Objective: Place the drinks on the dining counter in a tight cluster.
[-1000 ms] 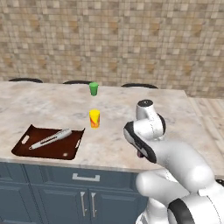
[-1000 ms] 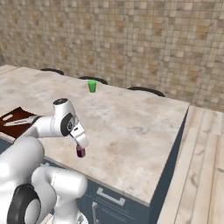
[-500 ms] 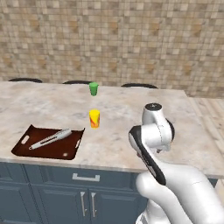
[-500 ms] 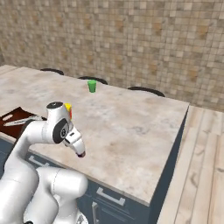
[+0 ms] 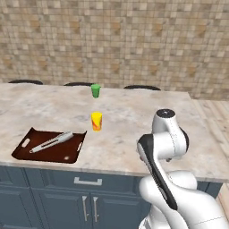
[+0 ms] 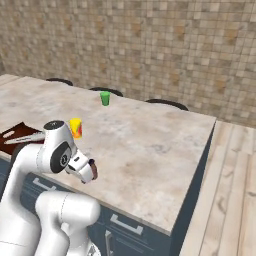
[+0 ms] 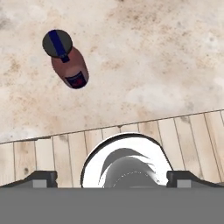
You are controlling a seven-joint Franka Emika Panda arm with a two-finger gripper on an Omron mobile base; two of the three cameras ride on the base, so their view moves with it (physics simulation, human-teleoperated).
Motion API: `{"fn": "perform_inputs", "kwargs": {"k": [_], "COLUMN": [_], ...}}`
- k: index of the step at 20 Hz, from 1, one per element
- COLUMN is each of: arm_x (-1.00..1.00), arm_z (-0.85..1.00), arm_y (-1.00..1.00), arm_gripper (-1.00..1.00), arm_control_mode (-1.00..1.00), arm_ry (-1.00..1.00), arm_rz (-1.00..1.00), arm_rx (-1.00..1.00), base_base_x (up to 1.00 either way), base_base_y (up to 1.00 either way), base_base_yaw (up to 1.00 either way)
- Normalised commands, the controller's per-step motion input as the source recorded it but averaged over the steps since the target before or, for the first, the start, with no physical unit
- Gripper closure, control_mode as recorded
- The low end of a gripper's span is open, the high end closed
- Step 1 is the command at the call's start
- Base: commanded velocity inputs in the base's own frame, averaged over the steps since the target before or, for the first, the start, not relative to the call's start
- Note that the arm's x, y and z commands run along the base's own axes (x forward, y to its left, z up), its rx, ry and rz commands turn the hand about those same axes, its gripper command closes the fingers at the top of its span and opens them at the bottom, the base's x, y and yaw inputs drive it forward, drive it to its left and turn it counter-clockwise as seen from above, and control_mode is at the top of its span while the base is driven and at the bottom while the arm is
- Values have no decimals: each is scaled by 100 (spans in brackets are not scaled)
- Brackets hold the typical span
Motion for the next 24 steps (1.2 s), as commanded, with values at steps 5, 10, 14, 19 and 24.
{"fn": "perform_inputs", "kwargs": {"k": [5,10,14,19,24], "arm_x": [0,0,0,0,0], "arm_z": [0,0,0,0,0], "arm_y": [0,0,0,0,0], "arm_gripper": [-100,-100,-100,-100,-100], "arm_control_mode": [100,100,100,100,100], "arm_ry": [0,0,0,0,0], "arm_rz": [0,0,0,0,0], "arm_rx": [0,0,0,0,0], "base_base_x": [-3,-65,-46,0,0], "base_base_y": [0,-3,1,13,10], "base_base_yaw": [0,-7,-41,-88,-93]}}
